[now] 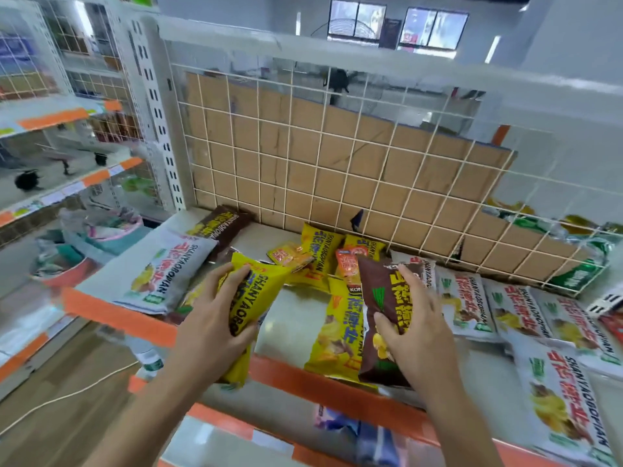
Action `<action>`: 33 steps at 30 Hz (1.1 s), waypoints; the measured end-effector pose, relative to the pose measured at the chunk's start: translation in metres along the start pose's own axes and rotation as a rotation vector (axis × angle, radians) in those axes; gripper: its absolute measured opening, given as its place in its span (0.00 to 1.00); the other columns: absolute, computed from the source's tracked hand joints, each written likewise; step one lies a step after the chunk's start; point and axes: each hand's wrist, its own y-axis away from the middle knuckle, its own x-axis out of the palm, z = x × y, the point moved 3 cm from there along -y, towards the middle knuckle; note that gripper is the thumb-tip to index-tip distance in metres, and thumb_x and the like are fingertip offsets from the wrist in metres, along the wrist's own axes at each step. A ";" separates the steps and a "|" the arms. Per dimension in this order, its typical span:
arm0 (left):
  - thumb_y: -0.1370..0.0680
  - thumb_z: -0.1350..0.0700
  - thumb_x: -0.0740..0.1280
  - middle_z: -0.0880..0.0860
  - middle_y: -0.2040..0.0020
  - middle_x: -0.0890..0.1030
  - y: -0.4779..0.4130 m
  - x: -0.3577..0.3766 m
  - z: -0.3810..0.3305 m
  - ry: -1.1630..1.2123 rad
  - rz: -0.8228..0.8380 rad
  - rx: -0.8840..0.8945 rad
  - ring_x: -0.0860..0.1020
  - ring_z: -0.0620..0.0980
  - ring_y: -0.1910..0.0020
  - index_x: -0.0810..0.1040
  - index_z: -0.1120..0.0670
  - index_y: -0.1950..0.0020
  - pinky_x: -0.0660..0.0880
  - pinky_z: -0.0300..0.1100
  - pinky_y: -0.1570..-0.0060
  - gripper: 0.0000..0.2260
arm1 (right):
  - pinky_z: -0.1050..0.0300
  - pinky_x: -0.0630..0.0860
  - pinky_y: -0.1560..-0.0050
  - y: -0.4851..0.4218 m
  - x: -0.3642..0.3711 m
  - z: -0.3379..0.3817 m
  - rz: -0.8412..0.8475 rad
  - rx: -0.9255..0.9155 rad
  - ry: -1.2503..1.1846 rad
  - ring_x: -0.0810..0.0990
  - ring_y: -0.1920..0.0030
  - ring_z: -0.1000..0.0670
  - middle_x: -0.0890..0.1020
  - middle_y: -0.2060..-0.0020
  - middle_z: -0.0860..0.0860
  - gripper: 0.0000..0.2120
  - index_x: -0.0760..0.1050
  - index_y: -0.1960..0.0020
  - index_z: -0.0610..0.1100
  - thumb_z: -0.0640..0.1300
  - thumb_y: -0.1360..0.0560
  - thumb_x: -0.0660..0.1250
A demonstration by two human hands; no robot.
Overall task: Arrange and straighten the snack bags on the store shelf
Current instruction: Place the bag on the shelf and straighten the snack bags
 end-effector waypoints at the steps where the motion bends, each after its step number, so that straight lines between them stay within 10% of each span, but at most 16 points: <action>1: 0.36 0.46 0.63 0.47 0.30 0.61 -0.003 0.002 0.002 0.011 0.016 0.011 0.68 0.50 0.36 0.64 0.47 0.29 0.72 0.46 0.50 0.35 | 0.50 0.70 0.42 0.000 0.003 0.002 -0.003 0.007 0.007 0.69 0.35 0.44 0.67 0.33 0.46 0.34 0.56 0.27 0.55 0.46 0.28 0.69; 22: 0.29 0.50 0.68 0.50 0.27 0.56 -0.037 0.094 -0.015 -0.069 0.207 -0.054 0.69 0.53 0.35 0.59 0.46 0.27 0.72 0.48 0.45 0.33 | 0.65 0.61 0.54 -0.026 -0.007 -0.005 -0.004 0.047 -0.016 0.71 0.40 0.50 0.67 0.34 0.51 0.34 0.56 0.28 0.57 0.45 0.28 0.69; 27: 0.40 0.44 0.72 0.58 0.36 0.74 -0.035 0.097 -0.013 -0.301 0.177 0.028 0.79 0.59 0.50 0.68 0.50 0.33 0.78 0.49 0.60 0.37 | 0.69 0.60 0.59 -0.030 -0.006 -0.008 0.015 0.029 -0.005 0.71 0.41 0.53 0.67 0.33 0.52 0.33 0.56 0.28 0.58 0.46 0.27 0.68; 33: 0.31 0.37 0.56 0.57 0.38 0.77 -0.033 0.091 -0.017 -0.345 0.171 0.059 0.80 0.57 0.49 0.71 0.50 0.35 0.79 0.49 0.59 0.29 | 0.58 0.74 0.51 -0.025 -0.004 -0.011 0.036 -0.007 -0.043 0.74 0.43 0.51 0.67 0.34 0.51 0.33 0.56 0.28 0.58 0.46 0.27 0.68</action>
